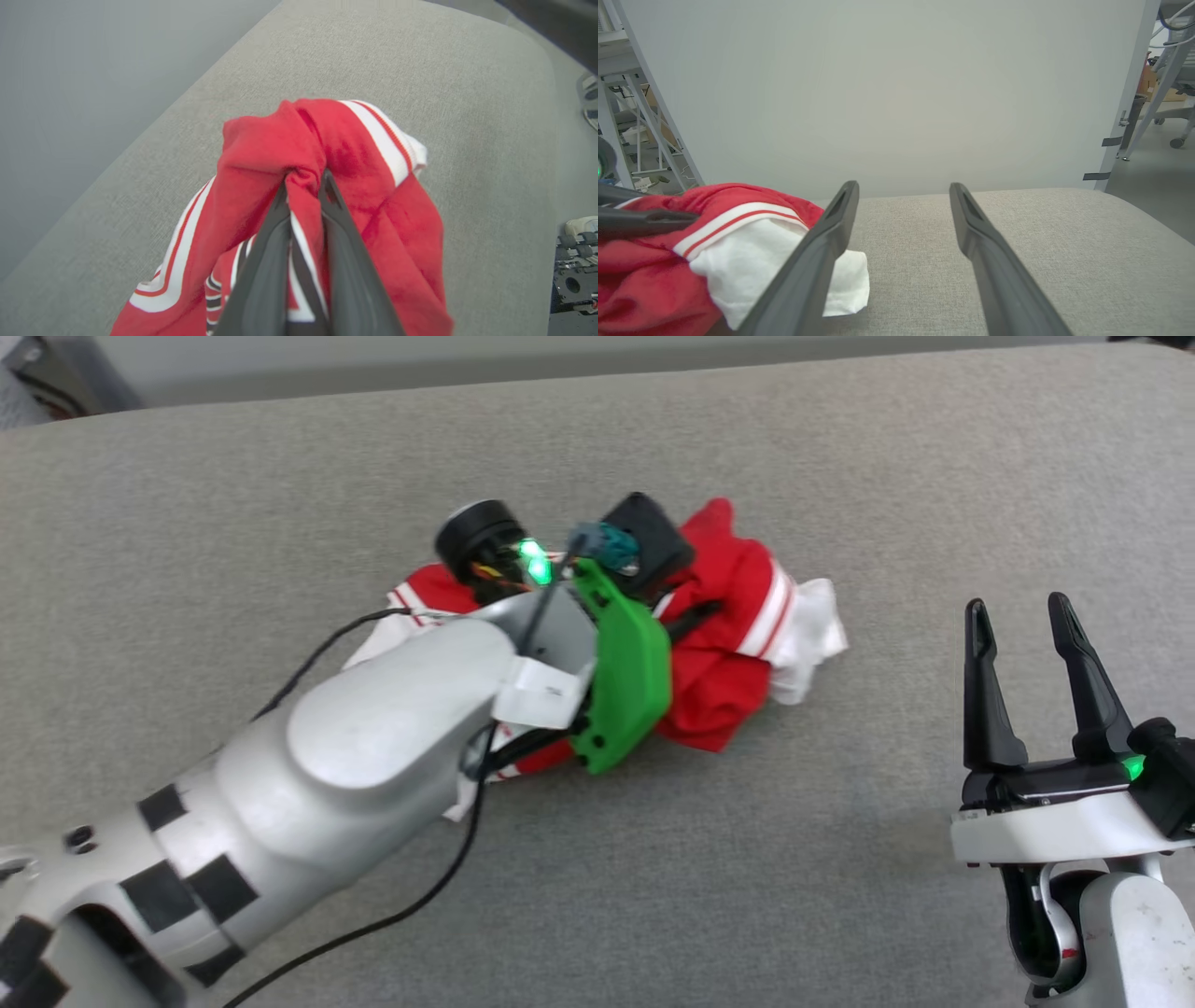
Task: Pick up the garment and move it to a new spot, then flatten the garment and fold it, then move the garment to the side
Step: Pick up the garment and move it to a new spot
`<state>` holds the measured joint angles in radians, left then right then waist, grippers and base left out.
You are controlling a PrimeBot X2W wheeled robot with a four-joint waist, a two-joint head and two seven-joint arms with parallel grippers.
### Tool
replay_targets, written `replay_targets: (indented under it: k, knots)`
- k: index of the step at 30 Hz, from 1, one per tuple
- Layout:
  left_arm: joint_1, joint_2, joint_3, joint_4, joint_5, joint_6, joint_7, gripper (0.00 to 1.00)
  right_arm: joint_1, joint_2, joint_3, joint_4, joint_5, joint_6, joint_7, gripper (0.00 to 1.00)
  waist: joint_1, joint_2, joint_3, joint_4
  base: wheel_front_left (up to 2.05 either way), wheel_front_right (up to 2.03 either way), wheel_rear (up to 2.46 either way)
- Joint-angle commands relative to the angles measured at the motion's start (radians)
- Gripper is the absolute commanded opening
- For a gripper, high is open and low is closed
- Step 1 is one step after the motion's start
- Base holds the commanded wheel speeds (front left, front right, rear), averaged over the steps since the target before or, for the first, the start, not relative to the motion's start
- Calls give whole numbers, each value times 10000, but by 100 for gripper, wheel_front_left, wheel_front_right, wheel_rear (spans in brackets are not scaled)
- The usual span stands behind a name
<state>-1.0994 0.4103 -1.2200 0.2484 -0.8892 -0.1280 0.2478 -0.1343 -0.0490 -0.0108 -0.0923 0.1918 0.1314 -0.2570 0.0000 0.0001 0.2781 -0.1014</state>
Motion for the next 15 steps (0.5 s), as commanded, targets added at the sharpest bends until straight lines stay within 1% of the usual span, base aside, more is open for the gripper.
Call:
replay_targets:
  k: [1, 3, 7, 12, 15]
  knots:
    - [-299, -277, -101, 126, 134, -27, -201, 0, -65, -12, -30, -72, 91, -7, -47, 100, 0, -1, 312, -477, 0, 0, 0]
    - [-418, -696, -238, 285, 116, -27, -454, 0, -68, -12, -107, -108, 124, -7, -47, 100, 0, -1, 452, -574, 0, 0, 0]
    - [-493, -1352, -462, 795, 228, -27, -793, 0, -117, -12, -247, -158, 183, -7, -47, 100, 0, -1, 733, -602, 0, 0, 0]
    - [61, -1810, -587, 1670, 479, -27, -709, 0, -264, -12, -238, -131, 190, -7, -47, 100, 0, -1, 1007, -552, 0, 0, 0]
    - [777, -1978, -597, 2054, 786, -27, -324, 0, -380, -12, -197, -87, 172, -7, -47, 100, 0, -1, 1126, -515, 0, 0, 0]
